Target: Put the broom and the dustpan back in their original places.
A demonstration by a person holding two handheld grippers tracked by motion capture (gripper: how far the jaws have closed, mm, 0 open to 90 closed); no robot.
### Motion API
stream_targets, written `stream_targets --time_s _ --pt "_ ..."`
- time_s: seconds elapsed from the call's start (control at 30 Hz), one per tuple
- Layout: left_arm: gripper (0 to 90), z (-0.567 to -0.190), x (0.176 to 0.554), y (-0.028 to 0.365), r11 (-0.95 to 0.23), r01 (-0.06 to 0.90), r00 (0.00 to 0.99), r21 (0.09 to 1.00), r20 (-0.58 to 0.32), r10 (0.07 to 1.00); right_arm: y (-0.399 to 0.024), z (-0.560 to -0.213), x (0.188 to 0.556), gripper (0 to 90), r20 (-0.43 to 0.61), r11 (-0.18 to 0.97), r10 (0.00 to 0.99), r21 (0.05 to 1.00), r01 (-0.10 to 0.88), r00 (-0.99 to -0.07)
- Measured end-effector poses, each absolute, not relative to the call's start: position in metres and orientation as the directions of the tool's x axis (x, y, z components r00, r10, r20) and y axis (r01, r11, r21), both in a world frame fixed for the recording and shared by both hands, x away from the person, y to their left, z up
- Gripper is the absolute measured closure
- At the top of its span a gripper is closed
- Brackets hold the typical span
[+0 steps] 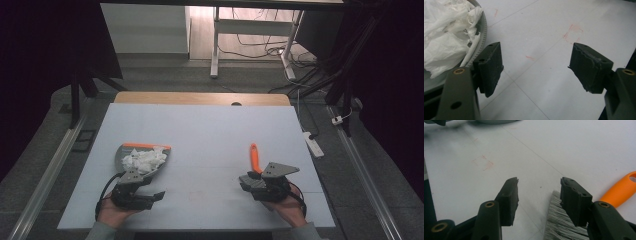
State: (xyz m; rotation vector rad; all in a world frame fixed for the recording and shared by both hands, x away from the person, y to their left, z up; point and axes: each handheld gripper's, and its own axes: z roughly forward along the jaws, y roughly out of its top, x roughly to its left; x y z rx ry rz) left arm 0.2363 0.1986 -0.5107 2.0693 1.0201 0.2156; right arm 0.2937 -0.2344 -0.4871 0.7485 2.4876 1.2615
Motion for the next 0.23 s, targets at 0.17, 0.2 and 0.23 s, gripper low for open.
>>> stream_targets --time_s 0.17,0.2,0.23 --pt "27.3 -0.5107 0.2365 0.199 -0.353 0.591 0.66 0.725 -0.184 0.729 -0.2345 -0.4868 0.2936 48.6 0.001 0.493 0.553 0.806 0.328 -0.833" --pt "27.4 -0.5107 0.2363 0.199 -0.349 0.593 0.657 0.726 -0.185 0.731 -0.2348 -0.4865 0.2937 48.6 -0.001 0.492 0.555 0.807 0.327 -0.832" --pt "27.4 -0.5105 0.2363 0.1992 -0.346 0.593 0.655 0.727 -0.185 0.733 -0.2354 -0.4859 0.2937 48.6 -0.001 0.489 0.556 0.809 0.327 -0.831"
